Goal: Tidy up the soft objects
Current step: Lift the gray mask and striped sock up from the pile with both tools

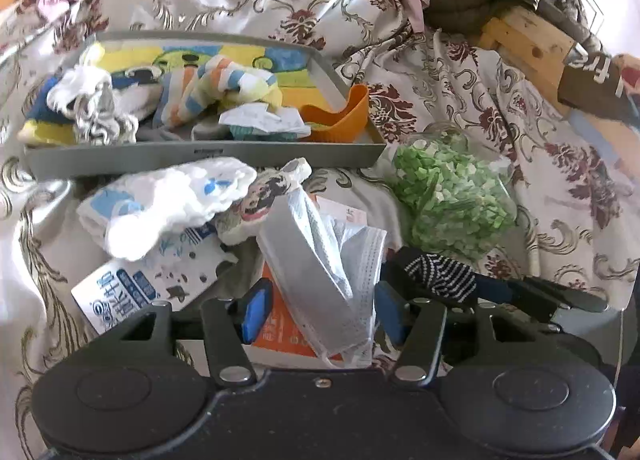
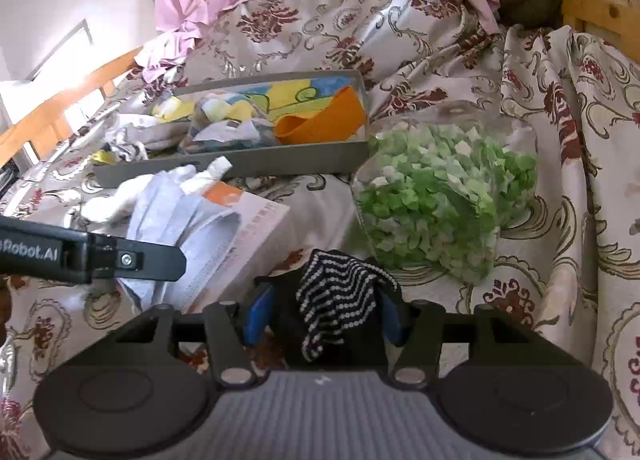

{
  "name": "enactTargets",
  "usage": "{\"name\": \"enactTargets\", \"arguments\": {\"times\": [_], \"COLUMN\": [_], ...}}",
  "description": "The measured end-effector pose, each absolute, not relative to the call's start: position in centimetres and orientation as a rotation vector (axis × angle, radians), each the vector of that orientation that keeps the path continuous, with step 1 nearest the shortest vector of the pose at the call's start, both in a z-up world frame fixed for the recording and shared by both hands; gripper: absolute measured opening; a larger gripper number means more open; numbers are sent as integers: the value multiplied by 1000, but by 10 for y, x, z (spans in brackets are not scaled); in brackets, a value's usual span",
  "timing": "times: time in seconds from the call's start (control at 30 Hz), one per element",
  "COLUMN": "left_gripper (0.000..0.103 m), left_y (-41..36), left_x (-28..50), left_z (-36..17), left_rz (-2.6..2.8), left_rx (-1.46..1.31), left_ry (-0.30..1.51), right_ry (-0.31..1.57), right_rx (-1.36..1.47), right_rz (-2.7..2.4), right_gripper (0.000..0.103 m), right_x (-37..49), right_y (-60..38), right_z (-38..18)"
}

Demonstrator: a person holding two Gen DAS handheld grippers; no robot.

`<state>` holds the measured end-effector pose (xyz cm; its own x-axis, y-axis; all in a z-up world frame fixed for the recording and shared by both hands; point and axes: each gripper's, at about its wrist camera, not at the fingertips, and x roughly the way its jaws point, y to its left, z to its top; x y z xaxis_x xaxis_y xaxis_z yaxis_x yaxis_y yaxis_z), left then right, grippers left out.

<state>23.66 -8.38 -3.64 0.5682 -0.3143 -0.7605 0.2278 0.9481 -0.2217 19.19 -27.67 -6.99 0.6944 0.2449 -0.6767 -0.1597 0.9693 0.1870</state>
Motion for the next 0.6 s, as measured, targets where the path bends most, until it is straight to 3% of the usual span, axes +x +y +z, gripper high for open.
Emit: {"name": "enactTargets", "arguments": {"times": [0.17,0.27,0.37,0.43,0.6], "left_gripper": [58,49,39,29,20], "left_y": [-88,-90,-87,-83,-71], "left_x": [237,237,234,231,217], "left_z": [-39,-39,-40,-40,-42], "left_rz": [-289,-267,-271,-275,-289], "left_rx": [-70,-58,-67,-88,-157], "left_ry": [882,869,872,877,883], "right_ry": [774,783,790,794,764], "right_rx": [102,84,67,53,-16], "right_rz": [219,227,248,266,298], "right_gripper": [62,61,45,28,15], "right_x": [197,198,196,194,184], "right_y": [-273,-269,-265,-262,-251], "right_z": [-78,-82,-82,-82,-78]}}
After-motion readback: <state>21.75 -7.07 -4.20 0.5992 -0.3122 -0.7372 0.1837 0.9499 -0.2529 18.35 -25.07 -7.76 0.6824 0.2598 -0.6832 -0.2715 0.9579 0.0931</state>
